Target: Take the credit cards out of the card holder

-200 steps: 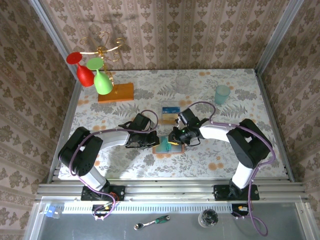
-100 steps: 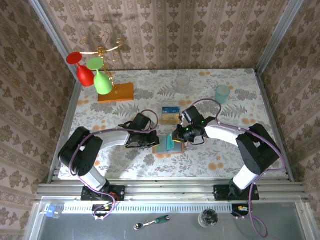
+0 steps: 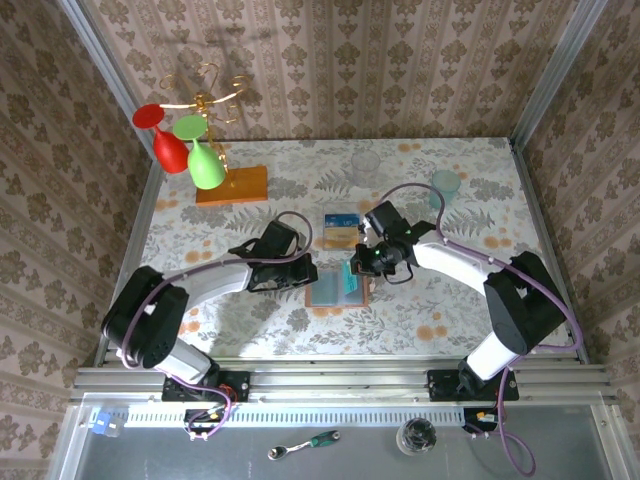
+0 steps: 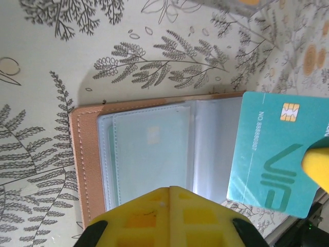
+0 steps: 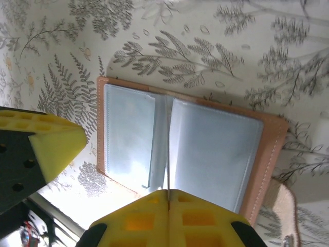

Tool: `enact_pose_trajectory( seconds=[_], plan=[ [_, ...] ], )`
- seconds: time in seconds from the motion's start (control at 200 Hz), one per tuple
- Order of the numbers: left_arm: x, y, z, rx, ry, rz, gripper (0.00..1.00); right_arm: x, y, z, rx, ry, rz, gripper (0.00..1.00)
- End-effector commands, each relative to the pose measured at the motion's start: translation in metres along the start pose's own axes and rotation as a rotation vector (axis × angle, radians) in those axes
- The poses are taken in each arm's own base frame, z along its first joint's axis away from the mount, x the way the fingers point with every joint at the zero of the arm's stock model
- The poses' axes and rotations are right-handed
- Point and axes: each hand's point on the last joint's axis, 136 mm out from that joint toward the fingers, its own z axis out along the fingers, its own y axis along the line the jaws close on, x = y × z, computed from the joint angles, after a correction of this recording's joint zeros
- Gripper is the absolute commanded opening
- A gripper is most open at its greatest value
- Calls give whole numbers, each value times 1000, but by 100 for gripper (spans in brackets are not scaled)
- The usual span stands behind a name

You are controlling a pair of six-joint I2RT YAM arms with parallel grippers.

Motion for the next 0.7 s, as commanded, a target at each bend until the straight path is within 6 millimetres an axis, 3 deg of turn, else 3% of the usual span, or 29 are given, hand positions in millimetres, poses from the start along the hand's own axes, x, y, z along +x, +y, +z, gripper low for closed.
enact_pose_trajectory(
  seconds=[0.0, 0.2, 0.415, 0.695],
  plan=[
    [0, 13, -8, -37, -25, -21, 2, -6, -1, -18, 64, -2, -187, 2],
    [-2, 21, -14, -44, -48, -27, 2, -17, 0, -32, 140, 32, -548, 0],
    [-2, 30, -21, -47, -64, -40, 2, -50, 7, -50, 240, 36, -937, 0],
    [-6, 40, -26, -44, -70, -60, 2, -93, 11, -54, 351, 85, -1223, 0]
  ],
)
